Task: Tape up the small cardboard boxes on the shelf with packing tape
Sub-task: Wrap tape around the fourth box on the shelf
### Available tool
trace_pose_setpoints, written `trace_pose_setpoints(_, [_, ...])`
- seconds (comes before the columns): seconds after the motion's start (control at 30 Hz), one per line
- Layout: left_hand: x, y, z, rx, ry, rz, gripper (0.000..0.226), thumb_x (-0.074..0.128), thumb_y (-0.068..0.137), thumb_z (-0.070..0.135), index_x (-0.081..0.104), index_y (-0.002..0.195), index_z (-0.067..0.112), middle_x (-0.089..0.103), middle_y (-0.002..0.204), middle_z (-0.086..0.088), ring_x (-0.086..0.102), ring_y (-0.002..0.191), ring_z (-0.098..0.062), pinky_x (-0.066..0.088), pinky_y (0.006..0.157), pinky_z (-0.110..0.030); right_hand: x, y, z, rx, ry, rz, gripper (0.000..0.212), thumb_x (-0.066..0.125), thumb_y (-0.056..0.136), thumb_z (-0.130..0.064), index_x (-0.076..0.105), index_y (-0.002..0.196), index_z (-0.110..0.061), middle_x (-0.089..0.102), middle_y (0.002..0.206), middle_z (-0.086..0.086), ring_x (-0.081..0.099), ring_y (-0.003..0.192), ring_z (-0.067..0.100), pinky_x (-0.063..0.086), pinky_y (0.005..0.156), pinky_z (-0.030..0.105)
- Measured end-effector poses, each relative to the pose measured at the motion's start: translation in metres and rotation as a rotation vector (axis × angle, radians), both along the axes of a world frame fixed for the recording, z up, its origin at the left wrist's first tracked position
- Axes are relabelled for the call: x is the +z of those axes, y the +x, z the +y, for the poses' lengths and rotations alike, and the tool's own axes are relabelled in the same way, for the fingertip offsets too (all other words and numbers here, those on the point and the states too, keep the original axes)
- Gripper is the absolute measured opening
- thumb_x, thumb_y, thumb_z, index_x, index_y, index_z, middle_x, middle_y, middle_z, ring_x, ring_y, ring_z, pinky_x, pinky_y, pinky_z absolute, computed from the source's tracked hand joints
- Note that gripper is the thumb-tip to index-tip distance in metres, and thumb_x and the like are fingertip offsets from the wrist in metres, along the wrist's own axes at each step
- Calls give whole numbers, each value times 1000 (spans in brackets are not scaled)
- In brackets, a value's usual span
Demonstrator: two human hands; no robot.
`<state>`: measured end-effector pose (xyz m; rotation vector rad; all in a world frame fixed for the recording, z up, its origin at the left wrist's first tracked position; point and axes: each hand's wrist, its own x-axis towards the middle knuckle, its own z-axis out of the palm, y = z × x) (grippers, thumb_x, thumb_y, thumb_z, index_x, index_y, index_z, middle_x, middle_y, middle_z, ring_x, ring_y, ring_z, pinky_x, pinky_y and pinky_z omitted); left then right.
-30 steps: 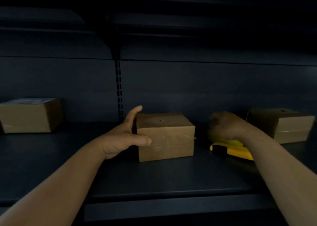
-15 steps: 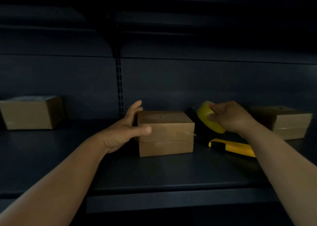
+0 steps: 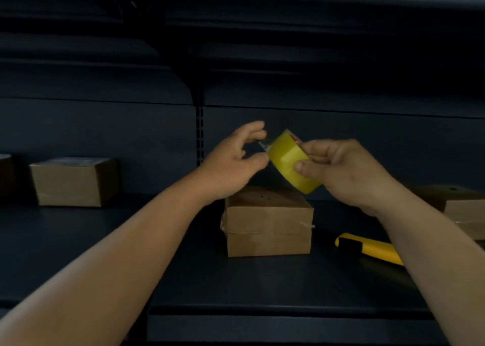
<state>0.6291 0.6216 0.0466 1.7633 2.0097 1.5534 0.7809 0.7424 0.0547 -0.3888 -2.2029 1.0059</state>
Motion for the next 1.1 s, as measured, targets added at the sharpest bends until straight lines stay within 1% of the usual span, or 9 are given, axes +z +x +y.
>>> trace_pose_setpoints(0.13, [10, 5, 8, 72, 91, -7, 42, 64, 90, 19, 53, 130, 15, 58, 110, 6, 55, 104, -6, 44, 94, -17, 0, -6, -6, 63, 34, -21, 22, 65, 87, -14, 65, 94, -34, 64, 90, -23, 60, 74, -16, 45, 64, 1])
trace_pose_setpoints(0.23, [12, 4, 10, 123, 166, -20, 24, 70, 85, 13, 68, 108, 9, 63, 86, 8, 59, 78, -1, 48, 76, -10, -1, -7, -7, 56, 44, -30, 21, 65, 87, -14, 67, 101, -30, 65, 92, -22, 61, 81, -11, 47, 71, 9])
trace_pose_setpoints(0.3, [14, 4, 10, 137, 163, -29, 18, 72, 83, 13, 71, 101, 9, 64, 80, 9, 58, 70, 3, 47, 68, -5, 0, -6, -8, 41, 45, -39, 22, 65, 87, -16, 67, 105, -29, 66, 95, -20, 60, 87, -6, 46, 76, 14])
trace_pose_setpoints(0.43, [20, 4, 7, 133, 126, -101, 6, 73, 82, 13, 72, 87, 15, 66, 76, 8, 60, 69, 2, 51, 70, -10, 0, -5, -8, 47, 50, -48, 26, 64, 88, -16, 64, 107, -33, 62, 92, -25, 59, 87, -9, 45, 77, 12])
trace_pose_setpoints(0.57, [22, 1, 5, 118, 53, -150, 7, 75, 80, 13, 70, 82, 18, 69, 81, 1, 65, 78, -10, 57, 75, -24, 0, -5, -7, 32, 76, -68, 26, 64, 88, -17, 65, 107, -34, 66, 96, -19, 61, 92, -1, 47, 83, 21])
trace_pose_setpoints(0.73, [24, -2, 3, 81, -66, -228, 12, 71, 84, 15, 70, 94, 8, 69, 85, -5, 65, 78, -8, 56, 68, -15, 1, -4, -6, 39, 146, -107, 22, 61, 91, -18, 63, 97, -39, 65, 94, -18, 59, 90, 0, 47, 80, 21])
trace_pose_setpoints(0.93, [23, -3, 1, 107, -57, -294, 5, 64, 89, 14, 67, 86, 13, 66, 78, -3, 64, 71, -7, 54, 61, -13, 2, -5, -8, 44, 178, -133, 21, 60, 91, -22, 60, 94, -42, 65, 97, -16, 60, 94, 5, 48, 85, 27])
trace_pose_setpoints(1.0, [20, -2, 3, 146, 10, -261, 8, 61, 92, 17, 65, 85, 14, 66, 78, -3, 64, 70, -9, 57, 65, -18, 3, -4, -8, 47, 181, -118, 20, 58, 92, -22, 60, 92, -43, 66, 96, -16, 60, 91, 4, 48, 81, 25])
trace_pose_setpoints(1.1, [14, -2, 8, 240, 86, -147, 14, 57, 94, 25, 63, 82, 20, 68, 81, -3, 68, 77, -18, 59, 77, -39, 5, -5, -8, 35, 180, -102, 17, 56, 93, -25, 59, 96, -41, 63, 95, -17, 57, 91, 3, 46, 79, 23])
